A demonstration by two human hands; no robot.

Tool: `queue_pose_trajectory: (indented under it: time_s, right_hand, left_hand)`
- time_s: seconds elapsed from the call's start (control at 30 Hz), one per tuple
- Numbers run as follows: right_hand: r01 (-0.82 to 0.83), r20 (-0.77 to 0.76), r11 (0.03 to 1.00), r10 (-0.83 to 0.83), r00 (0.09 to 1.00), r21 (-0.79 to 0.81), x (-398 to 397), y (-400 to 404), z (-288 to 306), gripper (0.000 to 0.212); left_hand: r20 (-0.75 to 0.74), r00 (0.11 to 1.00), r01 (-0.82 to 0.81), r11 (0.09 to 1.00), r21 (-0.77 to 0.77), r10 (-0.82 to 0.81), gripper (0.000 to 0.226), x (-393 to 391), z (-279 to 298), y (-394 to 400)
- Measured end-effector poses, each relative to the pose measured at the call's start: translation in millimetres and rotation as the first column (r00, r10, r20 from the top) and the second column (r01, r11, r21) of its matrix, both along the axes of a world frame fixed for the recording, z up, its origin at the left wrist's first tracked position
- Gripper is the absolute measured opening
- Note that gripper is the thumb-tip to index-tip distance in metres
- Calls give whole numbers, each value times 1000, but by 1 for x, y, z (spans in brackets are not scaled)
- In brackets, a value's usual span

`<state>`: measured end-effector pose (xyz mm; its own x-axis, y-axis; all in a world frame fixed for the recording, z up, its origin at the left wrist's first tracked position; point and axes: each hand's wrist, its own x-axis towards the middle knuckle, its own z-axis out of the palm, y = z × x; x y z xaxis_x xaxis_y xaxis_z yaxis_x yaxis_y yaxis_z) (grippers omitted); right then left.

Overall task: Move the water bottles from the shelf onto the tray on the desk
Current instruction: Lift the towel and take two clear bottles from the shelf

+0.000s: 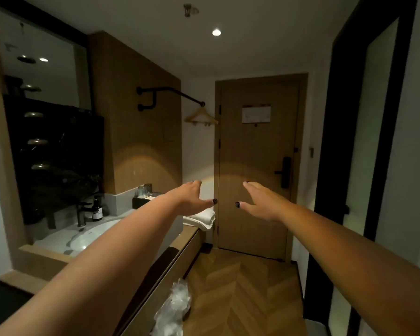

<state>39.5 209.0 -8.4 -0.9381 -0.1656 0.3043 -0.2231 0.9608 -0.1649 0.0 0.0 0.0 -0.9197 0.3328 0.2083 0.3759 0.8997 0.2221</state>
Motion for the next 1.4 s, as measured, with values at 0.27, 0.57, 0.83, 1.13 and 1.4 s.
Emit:
queue_pose_trajectory:
  time_s: [0.27,0.57,0.83,1.13,1.4]
  right_hand:
    - [5,3,1000,-5,1000,-27,-27,20,-12,73]
    - [27,66,996,-22,998,-82,-100,31,-30,75]
    - [51,85,994,-43,995,-94,-208,24,-47,74]
    - [107,51,987,-101,994,-119,-352,7,-60,74]
    - [93,59,981,-84,995,-171,-444,6,-70,73]
  left_hand:
    - [7,1000,-24,1000,14,24,79,-24,-17,22]
    - [15,1000,18,999,35,-18,71,-98,-38,31]
    - [32,999,33,997,66,-35,68,-207,-59,27]
    - [68,996,43,994,103,-50,67,-362,-71,13]
    - [88,995,47,995,85,-55,65,-456,-82,19]
